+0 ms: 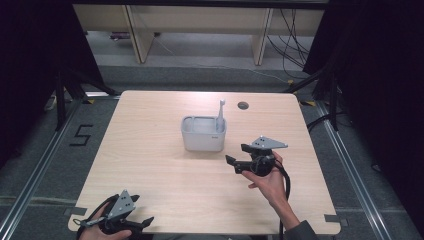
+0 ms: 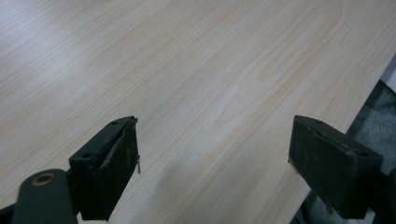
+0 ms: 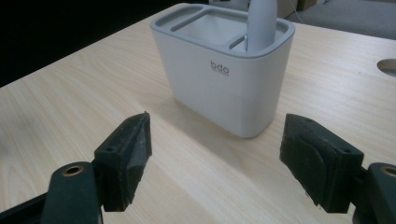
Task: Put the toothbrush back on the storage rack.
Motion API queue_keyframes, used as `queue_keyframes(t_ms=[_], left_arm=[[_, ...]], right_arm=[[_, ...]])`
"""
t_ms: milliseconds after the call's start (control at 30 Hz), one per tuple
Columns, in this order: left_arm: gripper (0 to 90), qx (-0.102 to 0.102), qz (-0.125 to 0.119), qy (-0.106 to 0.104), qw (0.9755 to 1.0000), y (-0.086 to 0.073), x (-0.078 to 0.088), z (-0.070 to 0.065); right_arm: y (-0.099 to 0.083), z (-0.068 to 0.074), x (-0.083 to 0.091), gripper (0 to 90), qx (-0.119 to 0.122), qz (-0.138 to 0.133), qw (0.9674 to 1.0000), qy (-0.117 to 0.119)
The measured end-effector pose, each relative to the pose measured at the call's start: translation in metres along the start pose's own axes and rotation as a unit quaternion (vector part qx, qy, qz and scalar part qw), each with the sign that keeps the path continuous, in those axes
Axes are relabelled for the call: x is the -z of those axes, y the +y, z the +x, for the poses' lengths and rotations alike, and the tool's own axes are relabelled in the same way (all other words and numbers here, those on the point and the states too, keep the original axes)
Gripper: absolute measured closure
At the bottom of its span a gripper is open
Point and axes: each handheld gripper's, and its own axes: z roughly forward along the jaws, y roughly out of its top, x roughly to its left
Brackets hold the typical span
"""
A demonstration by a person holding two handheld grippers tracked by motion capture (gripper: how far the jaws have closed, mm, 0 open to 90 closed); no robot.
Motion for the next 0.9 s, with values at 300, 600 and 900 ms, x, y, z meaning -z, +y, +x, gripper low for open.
queue_keyframes(t_ms=[300,600,900], left_arm=[[15.5,-0.003,0.001,0.000,1.0000,0.000,0.000,0.000],[15.5,0.005,-0.001,0.001,1.0000,0.000,0.000,0.000],[15.5,0.000,0.000,0.002,1.0000,0.000,0.000,0.000]], right_arm=[[-0.011,0.002,0.004,25.5,0.003,0.006,1.0000,0.001],[-0.022,0.008,0.007,25.5,-0.009,0.011,0.9999,0.008],[-0.036,0.011,0.011,25.0,0.002,0.029,0.9995,0.015]])
